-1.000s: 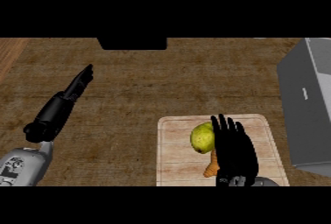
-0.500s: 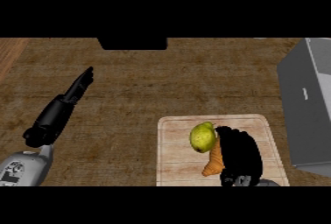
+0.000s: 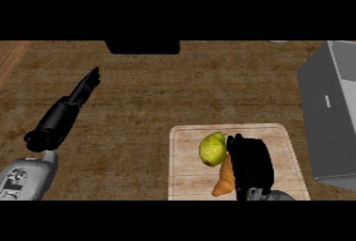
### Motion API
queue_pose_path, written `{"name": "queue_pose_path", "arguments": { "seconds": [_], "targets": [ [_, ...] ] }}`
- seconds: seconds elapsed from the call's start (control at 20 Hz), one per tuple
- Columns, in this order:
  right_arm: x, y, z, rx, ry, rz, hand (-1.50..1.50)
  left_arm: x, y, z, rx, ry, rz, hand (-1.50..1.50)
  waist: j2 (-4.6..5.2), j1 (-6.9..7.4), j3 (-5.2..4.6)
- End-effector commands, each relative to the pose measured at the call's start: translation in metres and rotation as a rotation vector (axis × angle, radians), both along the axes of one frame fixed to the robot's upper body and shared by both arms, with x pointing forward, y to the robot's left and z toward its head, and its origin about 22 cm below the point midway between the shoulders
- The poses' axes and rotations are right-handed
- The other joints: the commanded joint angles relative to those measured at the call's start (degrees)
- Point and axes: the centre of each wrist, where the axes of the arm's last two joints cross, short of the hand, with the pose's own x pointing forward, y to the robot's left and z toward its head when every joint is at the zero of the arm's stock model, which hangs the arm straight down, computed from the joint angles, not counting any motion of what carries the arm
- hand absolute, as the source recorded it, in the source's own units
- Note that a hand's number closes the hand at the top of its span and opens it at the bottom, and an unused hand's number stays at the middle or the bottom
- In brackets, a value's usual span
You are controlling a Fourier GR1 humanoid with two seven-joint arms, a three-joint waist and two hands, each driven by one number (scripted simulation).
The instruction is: Pick the croissant from the cutting board and place it in the cardboard box
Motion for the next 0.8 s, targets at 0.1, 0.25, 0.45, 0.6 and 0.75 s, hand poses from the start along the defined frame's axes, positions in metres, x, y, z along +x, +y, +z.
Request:
{"name": "queue_pose_path", "arguments": {
  "seconds": [0.1, 0.25, 0.45, 0.6, 0.75],
  "targets": [
    [0.003, -0.002, 0.014, -0.034, -0.159, 0.083, 1.50, -0.006, 0.015, -0.001, 0.009, 0.006, 0.002, 0.00, 0.24, 0.03, 0.22],
    [-0.042, -0.004, 0.014, 0.159, -0.058, 0.544, 1.50, -0.010, -0.006, -0.005, -0.009, 0.016, -0.012, 0.00, -0.21, -0.25, 0.40],
    [-0.078, 0.000, 0.034, 0.329, -0.032, 0.980, 1.50, -0.007, 0.006, -0.006, -0.009, 0.025, 0.003, 0.00, -0.20, 0.27, 0.55],
    [-0.101, -0.025, 0.060, 0.355, -0.120, 1.148, 1.50, -0.008, 0.008, -0.004, -0.004, 0.018, 0.018, 0.00, -0.67, -2.03, 0.52],
    [-0.103, -0.056, 0.092, 0.336, -0.252, 1.218, 1.50, -0.012, 0.021, -0.003, 0.009, 0.017, 0.034, 0.00, -0.35, -2.15, 0.49]
  ]
}}
